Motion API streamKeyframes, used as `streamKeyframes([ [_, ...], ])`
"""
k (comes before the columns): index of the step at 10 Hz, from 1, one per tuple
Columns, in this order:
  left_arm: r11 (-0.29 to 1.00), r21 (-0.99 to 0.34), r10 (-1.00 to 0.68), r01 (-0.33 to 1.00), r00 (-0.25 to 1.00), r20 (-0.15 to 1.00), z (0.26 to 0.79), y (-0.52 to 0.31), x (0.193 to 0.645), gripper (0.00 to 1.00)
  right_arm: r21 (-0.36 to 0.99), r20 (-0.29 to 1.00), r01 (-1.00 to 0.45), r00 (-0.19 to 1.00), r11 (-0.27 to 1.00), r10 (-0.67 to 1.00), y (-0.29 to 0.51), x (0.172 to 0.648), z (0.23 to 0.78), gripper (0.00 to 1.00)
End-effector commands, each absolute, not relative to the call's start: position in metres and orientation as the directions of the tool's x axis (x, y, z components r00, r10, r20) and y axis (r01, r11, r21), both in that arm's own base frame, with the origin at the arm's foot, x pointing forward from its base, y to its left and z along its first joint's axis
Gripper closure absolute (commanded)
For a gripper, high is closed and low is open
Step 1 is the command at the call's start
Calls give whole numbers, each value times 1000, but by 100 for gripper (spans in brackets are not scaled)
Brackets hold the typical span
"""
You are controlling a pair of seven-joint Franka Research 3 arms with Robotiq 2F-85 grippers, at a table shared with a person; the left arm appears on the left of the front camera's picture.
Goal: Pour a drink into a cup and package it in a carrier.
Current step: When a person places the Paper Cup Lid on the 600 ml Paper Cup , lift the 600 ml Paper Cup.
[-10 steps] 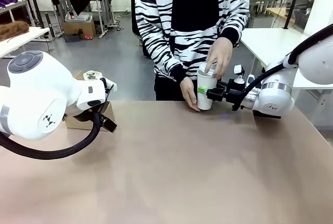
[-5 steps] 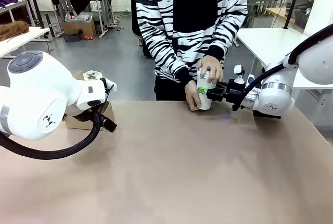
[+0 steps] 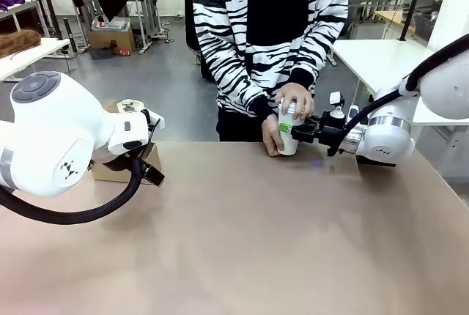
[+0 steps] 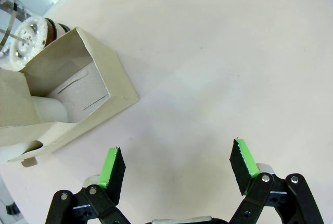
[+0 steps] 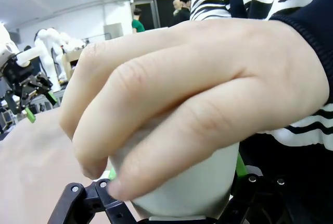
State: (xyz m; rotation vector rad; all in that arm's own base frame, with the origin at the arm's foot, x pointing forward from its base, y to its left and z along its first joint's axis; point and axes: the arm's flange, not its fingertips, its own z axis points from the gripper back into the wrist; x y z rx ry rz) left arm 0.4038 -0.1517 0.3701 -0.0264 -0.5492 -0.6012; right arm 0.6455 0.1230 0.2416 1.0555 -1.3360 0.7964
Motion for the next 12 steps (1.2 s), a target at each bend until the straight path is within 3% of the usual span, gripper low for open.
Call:
streamKeyframes([
  [1,829,131,-529,544,686,499,370,-152,404,0,142,987,-924,105,354,-122,126,645,245,14],
  [12,829,131,-529,544,686,499,370,-152,404,0,142,987,-924,105,354,-122,126,645,245,14],
])
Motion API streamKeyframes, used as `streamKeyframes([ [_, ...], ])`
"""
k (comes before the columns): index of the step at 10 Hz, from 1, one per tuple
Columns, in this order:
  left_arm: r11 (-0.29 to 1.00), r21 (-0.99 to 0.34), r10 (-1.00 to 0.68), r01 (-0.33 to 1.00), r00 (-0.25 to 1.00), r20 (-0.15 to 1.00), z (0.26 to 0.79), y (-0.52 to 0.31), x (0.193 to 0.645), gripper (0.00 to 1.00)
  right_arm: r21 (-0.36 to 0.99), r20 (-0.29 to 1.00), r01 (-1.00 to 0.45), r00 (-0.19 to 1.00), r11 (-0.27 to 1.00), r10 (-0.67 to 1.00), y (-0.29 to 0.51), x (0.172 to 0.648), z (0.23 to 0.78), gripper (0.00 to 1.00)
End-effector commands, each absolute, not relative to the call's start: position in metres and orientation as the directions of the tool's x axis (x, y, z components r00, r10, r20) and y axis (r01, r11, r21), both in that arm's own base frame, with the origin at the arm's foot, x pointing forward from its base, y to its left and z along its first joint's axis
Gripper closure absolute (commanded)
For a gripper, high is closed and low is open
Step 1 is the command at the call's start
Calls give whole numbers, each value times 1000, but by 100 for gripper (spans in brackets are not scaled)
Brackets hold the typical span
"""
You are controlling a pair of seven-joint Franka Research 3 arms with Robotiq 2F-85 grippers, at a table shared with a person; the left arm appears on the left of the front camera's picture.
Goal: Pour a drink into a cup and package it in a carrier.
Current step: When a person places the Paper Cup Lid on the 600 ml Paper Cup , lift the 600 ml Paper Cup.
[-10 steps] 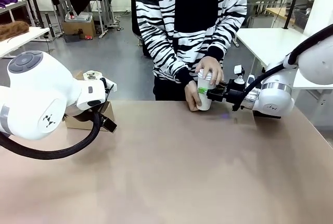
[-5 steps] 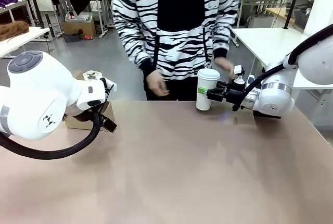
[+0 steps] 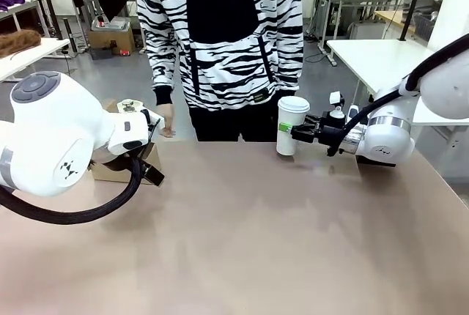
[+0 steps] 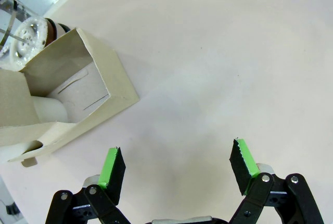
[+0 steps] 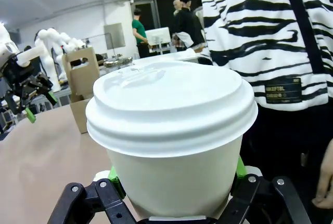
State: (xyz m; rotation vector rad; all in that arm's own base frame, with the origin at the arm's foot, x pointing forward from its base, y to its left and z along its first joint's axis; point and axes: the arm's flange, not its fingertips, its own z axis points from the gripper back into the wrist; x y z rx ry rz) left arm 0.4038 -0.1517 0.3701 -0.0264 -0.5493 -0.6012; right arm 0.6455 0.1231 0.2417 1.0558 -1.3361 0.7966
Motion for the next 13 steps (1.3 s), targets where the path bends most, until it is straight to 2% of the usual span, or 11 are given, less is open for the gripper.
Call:
streamKeyframes([
  [1,829,131,-529,544,686,499,370,-152,404,0,142,987,-924,105,354,-122,126,645,245,14],
  [13,829,131,-529,544,686,499,370,-152,404,0,142,987,-924,105,354,-122,126,645,245,14],
])
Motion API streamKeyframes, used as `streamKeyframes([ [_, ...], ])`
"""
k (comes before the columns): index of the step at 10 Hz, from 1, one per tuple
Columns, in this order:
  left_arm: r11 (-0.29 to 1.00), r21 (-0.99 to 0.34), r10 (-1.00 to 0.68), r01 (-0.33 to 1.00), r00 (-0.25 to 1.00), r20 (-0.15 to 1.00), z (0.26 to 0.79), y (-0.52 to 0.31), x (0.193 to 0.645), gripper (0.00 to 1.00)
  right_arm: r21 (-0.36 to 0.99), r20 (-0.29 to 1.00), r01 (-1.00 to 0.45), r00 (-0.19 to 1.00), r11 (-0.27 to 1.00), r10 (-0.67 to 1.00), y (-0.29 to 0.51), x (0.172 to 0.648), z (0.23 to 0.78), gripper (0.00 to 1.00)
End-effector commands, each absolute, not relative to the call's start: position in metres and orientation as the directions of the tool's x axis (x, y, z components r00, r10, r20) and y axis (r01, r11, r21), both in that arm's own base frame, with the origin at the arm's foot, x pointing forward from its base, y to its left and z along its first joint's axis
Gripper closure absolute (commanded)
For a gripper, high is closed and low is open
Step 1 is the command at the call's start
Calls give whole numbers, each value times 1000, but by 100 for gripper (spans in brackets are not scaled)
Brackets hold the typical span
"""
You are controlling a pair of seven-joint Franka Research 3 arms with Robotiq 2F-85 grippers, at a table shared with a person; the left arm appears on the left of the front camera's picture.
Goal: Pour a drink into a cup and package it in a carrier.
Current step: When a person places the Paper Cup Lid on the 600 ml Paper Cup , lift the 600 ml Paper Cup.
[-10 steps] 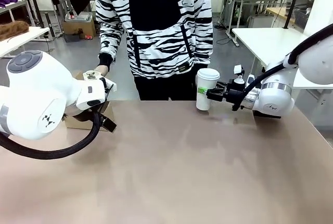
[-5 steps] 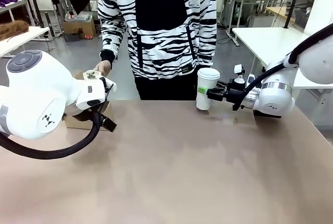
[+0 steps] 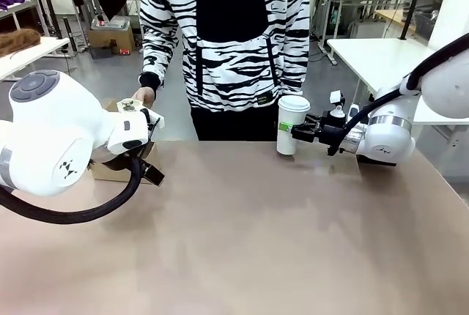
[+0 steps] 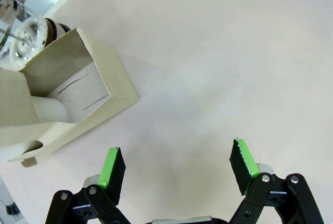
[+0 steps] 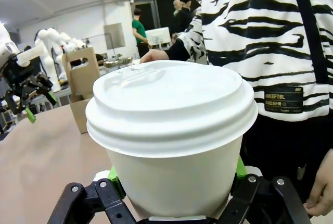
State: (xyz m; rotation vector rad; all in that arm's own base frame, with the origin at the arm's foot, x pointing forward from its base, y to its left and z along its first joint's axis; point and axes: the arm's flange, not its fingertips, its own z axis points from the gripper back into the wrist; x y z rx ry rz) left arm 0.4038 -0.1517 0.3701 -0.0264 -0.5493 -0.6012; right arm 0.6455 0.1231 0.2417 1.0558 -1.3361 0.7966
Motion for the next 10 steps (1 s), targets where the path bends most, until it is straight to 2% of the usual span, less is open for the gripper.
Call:
streamKeyframes([
  [1,829,131,-529,544,686,499,370,-152,404,0,142,987,-924,105,354,-122,126,645,245,14],
  [6,829,131,-529,544,686,499,370,-152,404,0,142,987,-924,105,354,-122,126,645,245,14],
  [7,829,131,-529,544,686,499,370,-152,404,0,142,987,-924,107,354,-117,123,646,242,7],
  [9,829,131,-529,544,686,499,370,-152,404,0,143,987,-924,108,355,-117,123,645,241,7],
  [10,829,131,-529,544,686,499,370,-152,404,0,121,992,-930,99,347,-80,121,640,273,12],
])
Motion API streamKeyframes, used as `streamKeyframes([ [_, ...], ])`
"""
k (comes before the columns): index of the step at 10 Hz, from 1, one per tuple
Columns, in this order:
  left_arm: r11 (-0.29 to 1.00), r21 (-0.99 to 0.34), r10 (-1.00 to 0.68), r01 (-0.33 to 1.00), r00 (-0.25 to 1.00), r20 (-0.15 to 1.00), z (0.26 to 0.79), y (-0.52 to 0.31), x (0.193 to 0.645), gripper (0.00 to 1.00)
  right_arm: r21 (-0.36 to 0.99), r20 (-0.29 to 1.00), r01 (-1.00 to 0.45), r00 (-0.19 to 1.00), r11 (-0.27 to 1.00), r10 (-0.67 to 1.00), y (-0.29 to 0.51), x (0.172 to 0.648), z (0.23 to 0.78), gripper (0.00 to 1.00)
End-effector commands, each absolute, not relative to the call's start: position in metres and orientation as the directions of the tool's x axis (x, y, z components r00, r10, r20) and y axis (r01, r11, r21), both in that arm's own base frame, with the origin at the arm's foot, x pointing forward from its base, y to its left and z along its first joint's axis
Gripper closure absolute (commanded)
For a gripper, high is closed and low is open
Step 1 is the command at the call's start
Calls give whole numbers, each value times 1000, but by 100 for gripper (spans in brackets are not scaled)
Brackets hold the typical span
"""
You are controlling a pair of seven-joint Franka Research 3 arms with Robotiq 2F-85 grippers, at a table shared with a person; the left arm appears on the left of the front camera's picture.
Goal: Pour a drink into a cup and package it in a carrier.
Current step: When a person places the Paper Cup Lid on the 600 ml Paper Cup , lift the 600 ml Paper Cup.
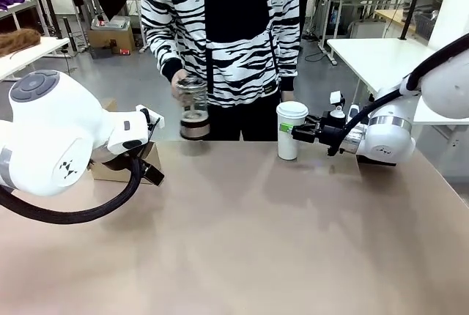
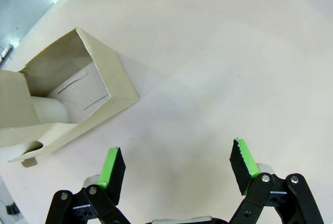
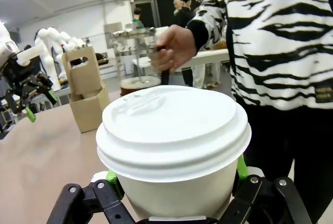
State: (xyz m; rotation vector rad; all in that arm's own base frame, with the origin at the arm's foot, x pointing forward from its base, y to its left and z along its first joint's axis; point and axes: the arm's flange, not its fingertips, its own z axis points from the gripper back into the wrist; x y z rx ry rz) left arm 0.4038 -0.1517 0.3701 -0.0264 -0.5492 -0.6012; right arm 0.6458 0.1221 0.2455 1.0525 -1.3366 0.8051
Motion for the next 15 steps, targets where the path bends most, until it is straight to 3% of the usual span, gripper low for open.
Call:
streamKeyframes([
  [1,829,131,-529,544,686,499,370,-152,404,0,100,994,-930,83,354,-65,121,634,301,12],
  [4,829,131,-529,544,686,499,370,-152,404,0,80,996,-933,61,352,-65,132,622,367,12],
  [10,829,131,-529,544,686,499,370,-152,404,0,151,985,-942,118,300,-125,128,512,525,12],
  [13,829,131,-529,544,686,499,370,-152,404,0,156,982,-954,122,257,-142,123,474,556,12],
  [15,829,131,-529,544,686,499,370,-152,404,0,117,987,-952,80,282,-140,127,495,547,12],
])
